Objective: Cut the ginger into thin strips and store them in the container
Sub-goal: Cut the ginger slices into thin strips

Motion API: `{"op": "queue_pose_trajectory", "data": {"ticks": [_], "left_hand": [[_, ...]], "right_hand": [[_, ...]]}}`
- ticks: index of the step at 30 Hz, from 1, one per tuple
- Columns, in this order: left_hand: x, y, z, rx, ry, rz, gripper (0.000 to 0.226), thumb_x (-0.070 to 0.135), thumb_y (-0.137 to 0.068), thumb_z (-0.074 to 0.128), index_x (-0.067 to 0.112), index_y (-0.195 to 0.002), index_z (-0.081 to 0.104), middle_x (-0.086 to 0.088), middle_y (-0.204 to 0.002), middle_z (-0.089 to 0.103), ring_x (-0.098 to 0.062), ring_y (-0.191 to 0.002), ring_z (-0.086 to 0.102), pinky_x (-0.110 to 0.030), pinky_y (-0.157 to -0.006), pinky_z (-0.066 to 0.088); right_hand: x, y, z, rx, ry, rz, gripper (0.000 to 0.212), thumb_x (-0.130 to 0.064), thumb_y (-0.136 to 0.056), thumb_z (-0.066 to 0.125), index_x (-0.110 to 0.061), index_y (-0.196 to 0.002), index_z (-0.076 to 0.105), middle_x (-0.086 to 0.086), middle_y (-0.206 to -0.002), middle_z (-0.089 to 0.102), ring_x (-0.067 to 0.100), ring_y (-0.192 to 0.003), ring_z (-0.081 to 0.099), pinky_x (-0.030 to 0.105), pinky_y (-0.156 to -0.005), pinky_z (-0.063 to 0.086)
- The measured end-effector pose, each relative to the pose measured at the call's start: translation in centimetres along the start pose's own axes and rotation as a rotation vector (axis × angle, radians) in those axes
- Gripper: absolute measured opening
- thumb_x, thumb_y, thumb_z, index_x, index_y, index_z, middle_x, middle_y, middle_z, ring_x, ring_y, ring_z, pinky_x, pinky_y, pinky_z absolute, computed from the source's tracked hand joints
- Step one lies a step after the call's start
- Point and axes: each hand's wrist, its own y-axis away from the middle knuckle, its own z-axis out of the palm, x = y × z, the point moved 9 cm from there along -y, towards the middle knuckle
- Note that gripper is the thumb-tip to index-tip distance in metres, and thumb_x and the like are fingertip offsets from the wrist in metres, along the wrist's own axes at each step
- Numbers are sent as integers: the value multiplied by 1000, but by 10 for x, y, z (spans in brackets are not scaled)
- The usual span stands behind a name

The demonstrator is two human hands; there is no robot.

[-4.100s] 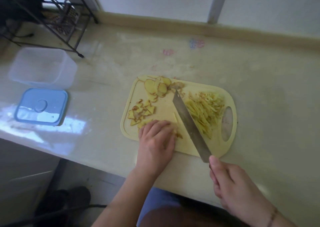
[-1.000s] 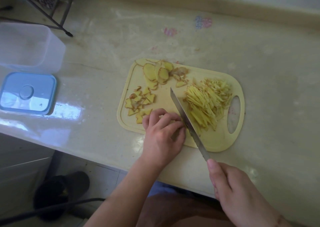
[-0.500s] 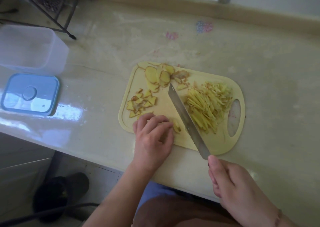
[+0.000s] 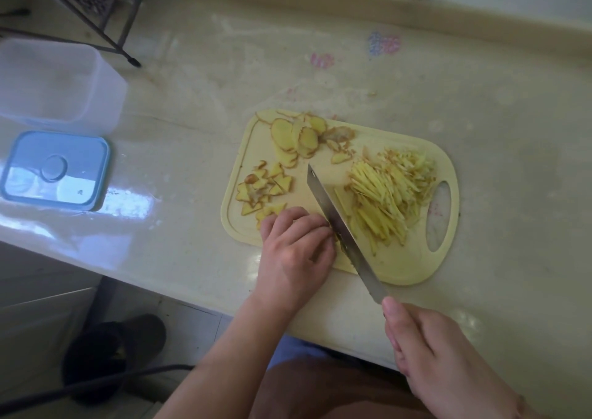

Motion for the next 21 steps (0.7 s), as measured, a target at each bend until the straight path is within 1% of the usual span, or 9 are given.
{"op": "queue_pose_trajectory", "data": {"ticks": [2,5,8,11,14,17,19,21], "left_hand": [[0,1,-1,6,6,2,4,11,-84,77,13,-81,79,6,-93,73,-22,-96,62,-39,-86,42],[-2,2,-2,19,25,1,4,12,-84,78,13,-81,80,6,-91,74,-20,-96,63,-36,-88,40],[-1,2,-2,24,32,4,3,13,-84,78,12,-82,80,5,-90,74,-18,-97,63,-37,-88,41],[-1,3,-4,41,27,6,3,11,-81,81,12,-79,80,5,-89,74,-18,-96,64,-38,-86,43],[-1,2,-4,43,17,-4,5,8,-79,82,12,-77,78,4,-88,74,-20,-94,65,-39,-85,44],[-1,2,-3,34,14,-7,6,7,-79,81,11,-77,78,3,-90,73,-24,-93,66,-40,-83,45],[0,2,-3,31,11,-2,6,6,-79,81,11,-77,77,3,-89,73,-25,-93,66,-40,-83,44],[0,2,-3,32,4,-1,6,6,-78,81,11,-76,77,2,-89,73,-26,-92,65,-39,-83,44]], "right_hand": [[0,-1,1,-3,11,-7,96,-98,-67,10,-6,-66,39,9,-51,44,17,-50,44,48,-64,47],[-7,-6,4,-34,22,-22,91,-97,-68,10,-10,-60,38,3,-49,44,13,-49,44,42,-62,45],[-20,-18,2,-23,9,-58,76,-86,-75,18,-15,-57,36,-2,-45,42,9,-44,39,37,-56,38],[-25,-22,-1,7,8,-65,70,-80,-77,18,-15,-58,35,-3,-44,40,9,-42,36,29,-52,31],[-17,-12,-1,15,-27,-72,73,-82,-80,22,-13,-63,37,-3,-46,36,9,-43,34,31,-53,28],[-9,-4,2,-4,-32,-50,85,-92,-73,19,-10,-65,36,-1,-46,35,9,-44,33,32,-52,29],[-8,-2,4,-10,-20,-33,91,-98,-67,16,-9,-64,36,0,-46,37,9,-43,34,33,-52,31],[-8,-2,4,-4,-2,-32,93,-99,-66,13,-10,-62,38,0,-46,41,11,-43,39,38,-54,37]]}}
